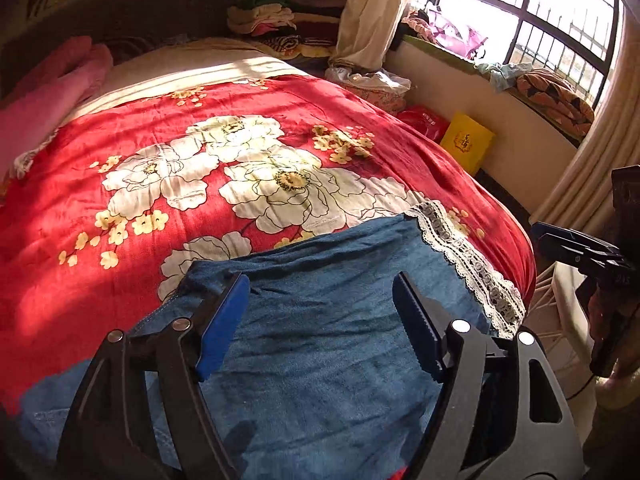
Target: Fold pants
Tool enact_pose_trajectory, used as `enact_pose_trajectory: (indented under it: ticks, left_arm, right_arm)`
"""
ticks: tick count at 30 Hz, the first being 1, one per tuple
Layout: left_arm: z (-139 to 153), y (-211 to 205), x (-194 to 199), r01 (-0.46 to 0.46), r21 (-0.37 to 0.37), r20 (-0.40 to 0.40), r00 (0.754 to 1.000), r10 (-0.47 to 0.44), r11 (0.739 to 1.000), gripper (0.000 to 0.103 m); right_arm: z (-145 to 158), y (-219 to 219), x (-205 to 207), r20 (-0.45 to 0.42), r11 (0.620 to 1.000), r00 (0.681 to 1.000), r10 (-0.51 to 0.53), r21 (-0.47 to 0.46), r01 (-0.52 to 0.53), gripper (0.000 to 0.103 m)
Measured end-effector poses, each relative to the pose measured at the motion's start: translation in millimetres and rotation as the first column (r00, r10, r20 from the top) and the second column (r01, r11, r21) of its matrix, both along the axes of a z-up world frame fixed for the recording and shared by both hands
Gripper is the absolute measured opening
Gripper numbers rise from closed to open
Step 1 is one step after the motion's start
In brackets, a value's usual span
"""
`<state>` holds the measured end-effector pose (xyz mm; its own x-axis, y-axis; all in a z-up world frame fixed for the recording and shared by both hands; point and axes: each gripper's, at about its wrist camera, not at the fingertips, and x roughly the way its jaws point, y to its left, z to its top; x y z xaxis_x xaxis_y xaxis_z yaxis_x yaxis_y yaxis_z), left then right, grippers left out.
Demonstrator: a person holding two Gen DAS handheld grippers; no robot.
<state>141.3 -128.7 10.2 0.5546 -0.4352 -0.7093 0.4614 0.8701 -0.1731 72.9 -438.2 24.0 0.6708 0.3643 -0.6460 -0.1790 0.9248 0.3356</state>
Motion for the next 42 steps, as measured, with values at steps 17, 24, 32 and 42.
enact_pose_trajectory:
  ticks: [17,24,32,42]
  left_arm:
    - [-2,-111,4,0.278,0.174,-0.031,0.960,-0.277,0.945,0.085]
    - [-25,-143,62,0.305,0.213,-0.084,0.952,-0.293,0.928,0.085]
    - [-56,-170,103,0.375,0.148,-0.180,0.920,-0.348,0.915,0.085]
    - [-77,-172,109,0.445,0.000,-0.289,0.858,-0.426,0.896,0.026]
  right_arm:
    - [-71,-17,-60,-0.211,0.958,0.967,-0.142,0.215,0.188,0.083]
    - [-92,-24,-44,-0.264,0.937,0.951,-0.159,0.264,0.230,0.083]
    - [-100,-17,-40,-0.253,0.916,0.961,-0.115,0.348,0.201,0.044]
    - [-105,-14,-29,-0.259,0.895,0.960,-0.107,0.396,0.207,0.027]
